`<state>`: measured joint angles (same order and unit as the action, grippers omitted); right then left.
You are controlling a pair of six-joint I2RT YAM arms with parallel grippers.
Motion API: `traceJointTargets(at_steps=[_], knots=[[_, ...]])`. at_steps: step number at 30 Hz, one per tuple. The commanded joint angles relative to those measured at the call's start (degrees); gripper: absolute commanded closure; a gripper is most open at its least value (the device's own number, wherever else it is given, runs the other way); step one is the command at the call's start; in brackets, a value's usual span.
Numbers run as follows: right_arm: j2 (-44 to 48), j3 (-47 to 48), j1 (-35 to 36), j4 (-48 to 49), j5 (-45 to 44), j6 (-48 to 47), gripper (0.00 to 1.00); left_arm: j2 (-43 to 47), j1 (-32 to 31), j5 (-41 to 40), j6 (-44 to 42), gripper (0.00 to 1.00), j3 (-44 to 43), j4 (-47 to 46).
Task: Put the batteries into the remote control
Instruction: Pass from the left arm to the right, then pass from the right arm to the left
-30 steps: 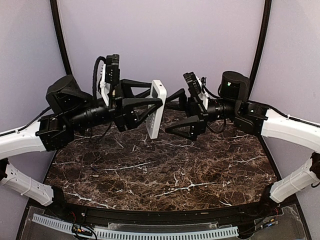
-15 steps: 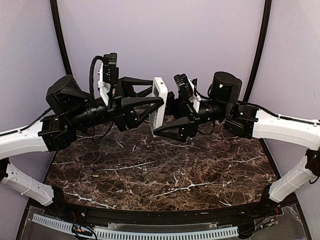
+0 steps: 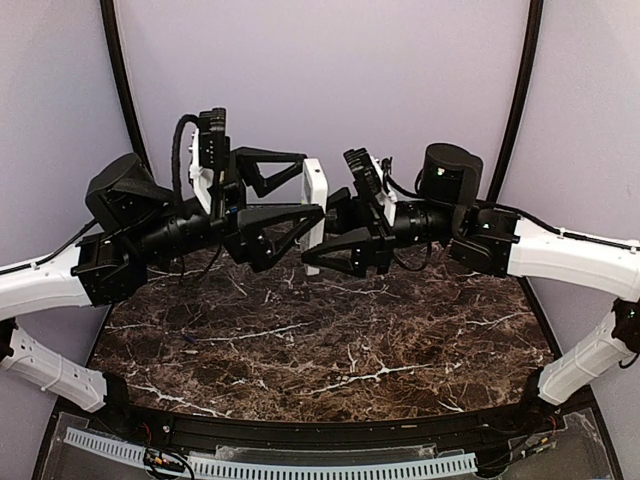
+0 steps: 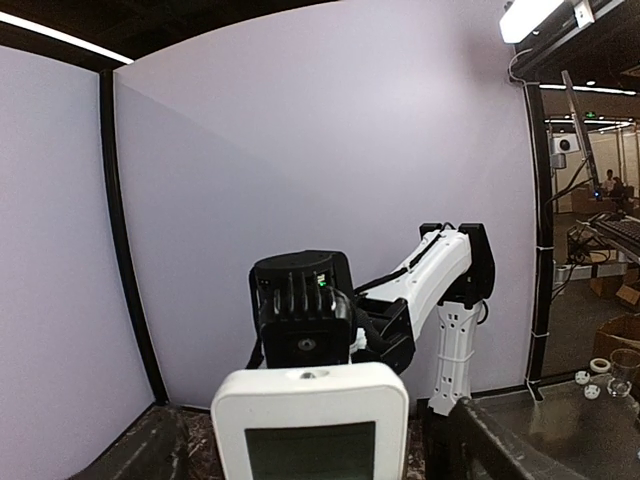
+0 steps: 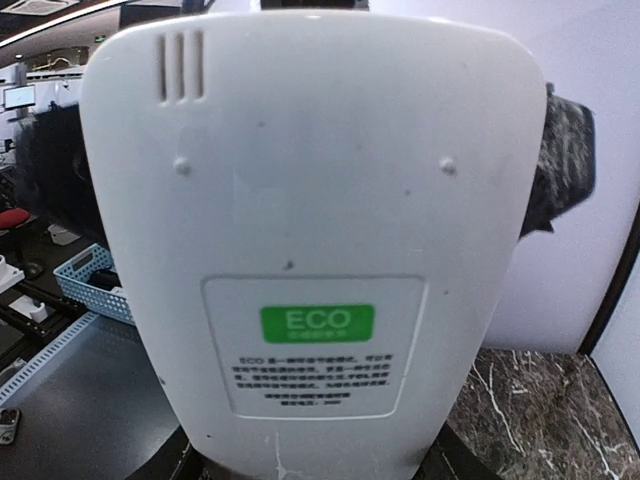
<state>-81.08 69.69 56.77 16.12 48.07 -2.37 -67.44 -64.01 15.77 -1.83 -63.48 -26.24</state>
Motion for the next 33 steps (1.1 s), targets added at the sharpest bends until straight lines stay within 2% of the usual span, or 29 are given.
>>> traceJointTargets(at_steps=[1, 5, 7, 11, 17, 24, 28, 33], knots=[[3.2, 2.1, 0.4, -9.6, -14.0, -4.0, 0.85, 4.5, -0.2, -5.7, -1.0, 0.02, 0.4, 3.4], [3.7, 4.1, 0.5, -21.2, -38.6, -5.2, 0.92, 6.0, -0.2, -13.6, -1.5, 0.01, -2.0, 14.6], [3.2, 5.4, 1.1, -24.9, -50.8, -4.4, 0.94, 5.4, -0.2, -20.8, 0.1, 0.02, -3.9, 20.5], [2.3, 5.3, 3.6, -23.3, -63.9, -4.0, 0.95, 3.9, -0.2, -25.5, 3.0, 0.07, -6.3, 25.2], [2.0, 2.9, 6.6, -13.1, -63.7, -4.7, 0.96, -0.6, -0.2, -30.5, 4.8, 0.10, -9.8, 25.4], [0.2, 4.8, 9.3, -12.7, -62.9, -8.0, 0.97, -3.9, -0.1, -32.3, 7.6, 0.18, -11.7, 25.1], [-0.1, 4.9, 10.0, -12.3, -61.0, -8.9, 0.97, -4.5, 0.1, -31.9, 10.2, 0.30, -11.5, 23.5], [0.6, 4.4, 10.1, -11.2, -58.9, -9.0, 0.97, -5.3, 0.2, -30.4, 12.0, 0.52, -11.5, 22.5]])
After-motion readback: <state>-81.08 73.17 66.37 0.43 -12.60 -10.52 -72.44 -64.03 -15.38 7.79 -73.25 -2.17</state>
